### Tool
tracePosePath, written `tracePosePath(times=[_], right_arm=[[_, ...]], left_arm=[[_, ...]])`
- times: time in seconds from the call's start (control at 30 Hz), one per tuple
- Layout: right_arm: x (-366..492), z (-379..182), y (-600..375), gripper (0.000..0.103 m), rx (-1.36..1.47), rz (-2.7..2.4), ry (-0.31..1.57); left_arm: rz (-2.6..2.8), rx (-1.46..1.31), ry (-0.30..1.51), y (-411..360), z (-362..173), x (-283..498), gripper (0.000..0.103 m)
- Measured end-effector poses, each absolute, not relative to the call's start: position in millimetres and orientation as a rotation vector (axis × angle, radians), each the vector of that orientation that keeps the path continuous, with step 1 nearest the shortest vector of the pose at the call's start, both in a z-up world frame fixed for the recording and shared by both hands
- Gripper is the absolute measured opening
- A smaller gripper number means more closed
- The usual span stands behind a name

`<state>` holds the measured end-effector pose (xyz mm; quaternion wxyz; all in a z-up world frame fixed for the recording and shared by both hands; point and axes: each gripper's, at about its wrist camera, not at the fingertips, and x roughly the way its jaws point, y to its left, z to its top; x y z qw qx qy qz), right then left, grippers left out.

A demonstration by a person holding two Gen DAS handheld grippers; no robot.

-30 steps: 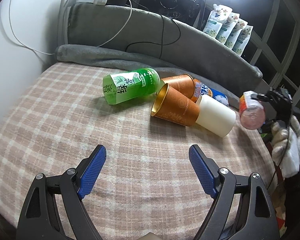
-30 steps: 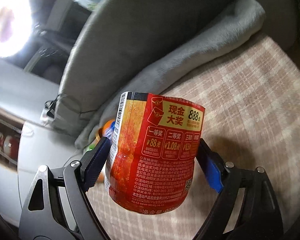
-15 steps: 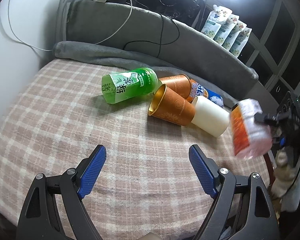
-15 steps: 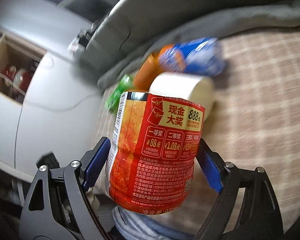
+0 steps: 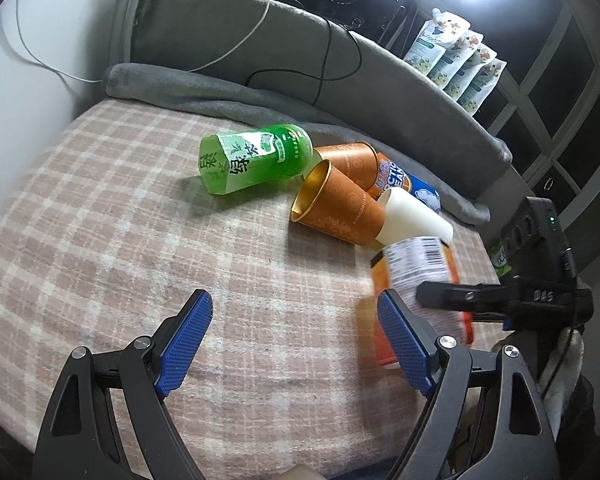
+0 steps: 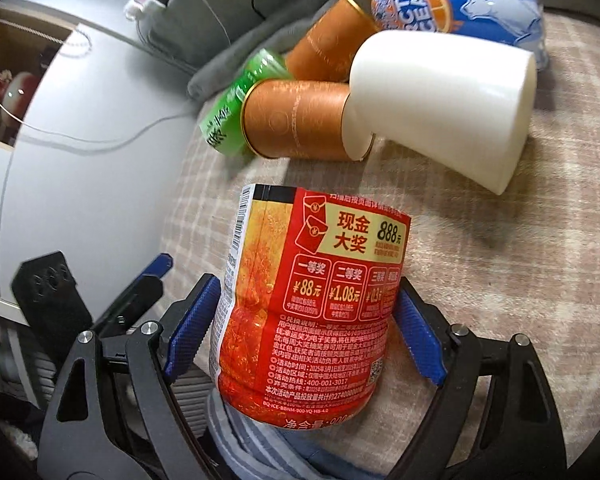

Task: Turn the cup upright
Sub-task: 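Lower the cup onto the bed and open the right gripper, then move the left gripper to the upright cup and close around it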

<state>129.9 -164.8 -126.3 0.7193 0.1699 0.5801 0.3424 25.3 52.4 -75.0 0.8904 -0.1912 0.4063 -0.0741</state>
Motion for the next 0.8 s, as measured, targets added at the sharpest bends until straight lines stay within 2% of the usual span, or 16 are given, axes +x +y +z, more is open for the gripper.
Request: tracePosePath(times=[0.33,0.8], right_arm=[[130,-117,-159,0.091,0.355,0.753,1.25],[95,-75,-225,0.091,0.341,0.557,1.013]], left_arm=[[-0.203,-0.406,0.875,50,-71,34,0.085],[-0.383,-0.525,1.031,33,-73,77,0.085]])
